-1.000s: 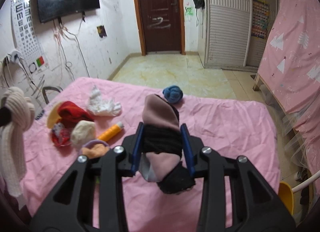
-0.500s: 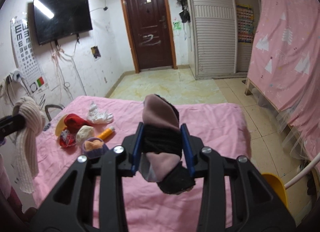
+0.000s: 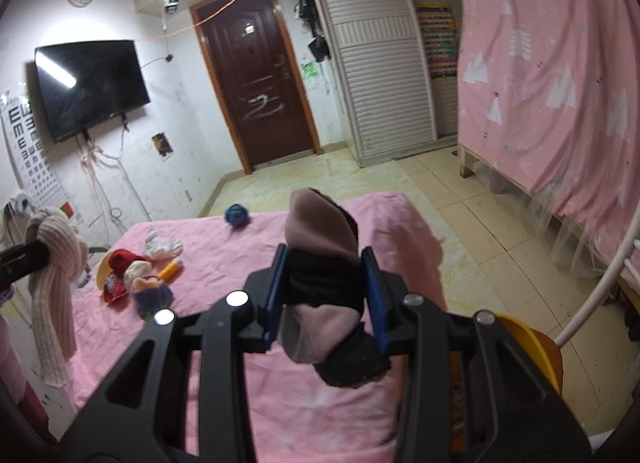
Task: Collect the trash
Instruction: 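Carry the sock and scarf with both tools toward the yellow bucket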
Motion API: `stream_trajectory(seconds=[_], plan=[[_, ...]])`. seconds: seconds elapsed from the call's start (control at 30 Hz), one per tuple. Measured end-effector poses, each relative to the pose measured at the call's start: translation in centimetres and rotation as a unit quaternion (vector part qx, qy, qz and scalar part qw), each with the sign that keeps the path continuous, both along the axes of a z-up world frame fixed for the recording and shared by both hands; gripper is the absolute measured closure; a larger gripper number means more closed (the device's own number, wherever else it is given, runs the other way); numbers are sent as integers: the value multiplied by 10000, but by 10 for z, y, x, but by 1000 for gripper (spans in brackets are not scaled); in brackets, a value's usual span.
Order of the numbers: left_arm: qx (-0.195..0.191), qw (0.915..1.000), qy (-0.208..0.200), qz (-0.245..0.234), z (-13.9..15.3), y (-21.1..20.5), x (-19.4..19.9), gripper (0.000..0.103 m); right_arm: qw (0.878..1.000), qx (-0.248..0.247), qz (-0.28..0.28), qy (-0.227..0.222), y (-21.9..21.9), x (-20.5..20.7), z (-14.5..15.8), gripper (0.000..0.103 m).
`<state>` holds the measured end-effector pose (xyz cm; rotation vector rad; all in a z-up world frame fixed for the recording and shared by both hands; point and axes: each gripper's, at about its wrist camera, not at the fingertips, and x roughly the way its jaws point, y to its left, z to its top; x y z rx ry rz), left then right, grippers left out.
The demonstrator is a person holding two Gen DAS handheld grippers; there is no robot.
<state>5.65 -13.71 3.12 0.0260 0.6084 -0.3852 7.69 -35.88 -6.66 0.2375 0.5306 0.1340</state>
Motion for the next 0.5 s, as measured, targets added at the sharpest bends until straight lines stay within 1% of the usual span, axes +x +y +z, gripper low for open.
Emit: stream_trajectory(seconds=[0.27, 0.5], plan=[[31, 9986, -103, -520, 8, -64, -5, 56, 9992, 150, -372, 15, -43, -20, -10, 68], [153, 9961, -16, -865, -1, -119, 1, 56, 9977, 302, -611, 40, -74, -32, -18, 68]])
